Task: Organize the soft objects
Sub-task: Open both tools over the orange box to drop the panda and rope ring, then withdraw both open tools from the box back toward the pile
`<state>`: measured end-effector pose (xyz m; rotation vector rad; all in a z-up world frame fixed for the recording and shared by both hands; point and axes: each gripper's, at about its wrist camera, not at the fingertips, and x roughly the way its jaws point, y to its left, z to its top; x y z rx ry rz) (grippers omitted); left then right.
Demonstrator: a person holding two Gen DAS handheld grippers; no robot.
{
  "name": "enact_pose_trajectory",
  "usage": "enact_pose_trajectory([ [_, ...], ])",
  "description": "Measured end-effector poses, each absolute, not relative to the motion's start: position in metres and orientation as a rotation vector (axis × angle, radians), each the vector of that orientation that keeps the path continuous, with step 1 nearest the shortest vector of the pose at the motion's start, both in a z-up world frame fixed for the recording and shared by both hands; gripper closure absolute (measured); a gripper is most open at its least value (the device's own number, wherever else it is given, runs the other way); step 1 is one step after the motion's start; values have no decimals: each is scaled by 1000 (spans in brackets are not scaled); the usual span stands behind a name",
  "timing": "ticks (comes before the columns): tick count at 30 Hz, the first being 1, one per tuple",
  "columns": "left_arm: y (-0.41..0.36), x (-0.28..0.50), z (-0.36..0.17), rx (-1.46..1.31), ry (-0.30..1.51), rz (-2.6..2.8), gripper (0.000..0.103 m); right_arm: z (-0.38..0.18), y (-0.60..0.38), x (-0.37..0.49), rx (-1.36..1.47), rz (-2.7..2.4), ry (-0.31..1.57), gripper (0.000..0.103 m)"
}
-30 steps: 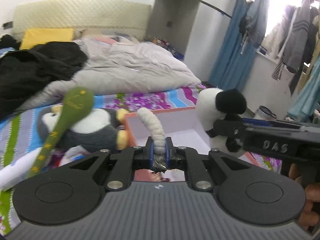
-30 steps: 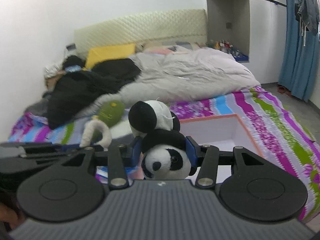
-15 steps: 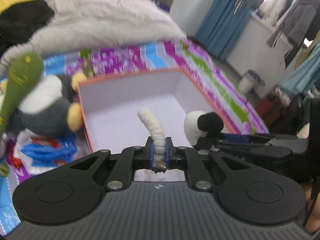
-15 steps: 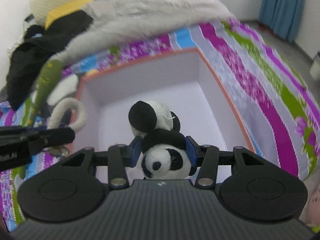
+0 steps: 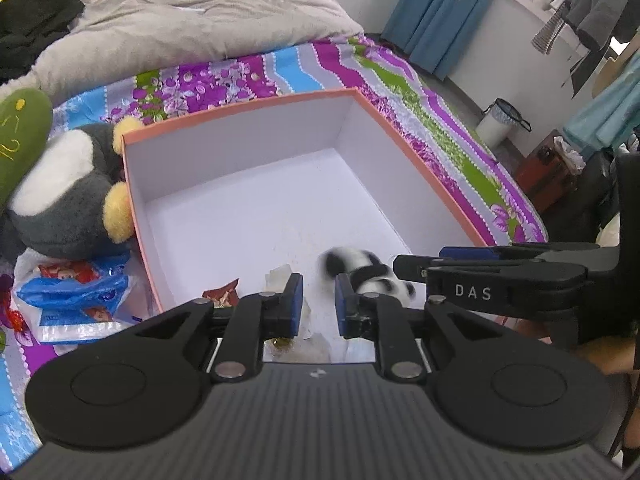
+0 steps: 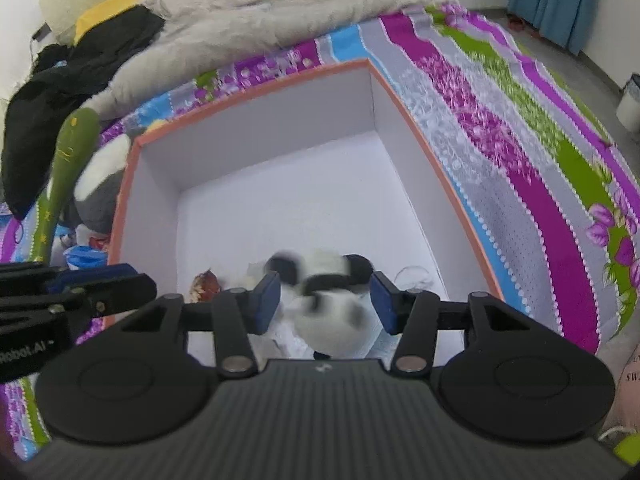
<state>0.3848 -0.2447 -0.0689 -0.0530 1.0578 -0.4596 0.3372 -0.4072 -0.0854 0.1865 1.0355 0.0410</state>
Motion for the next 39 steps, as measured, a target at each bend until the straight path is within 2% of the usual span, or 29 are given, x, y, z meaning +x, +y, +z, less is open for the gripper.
enact_pose_trajectory([
  [20,-145,294,2,-59,735,-381,83,-17,-343,238,212,188,665,51],
  [39,-58,179,-25,-103,645,-263,83,-32,-275,152,128,296,589,51],
])
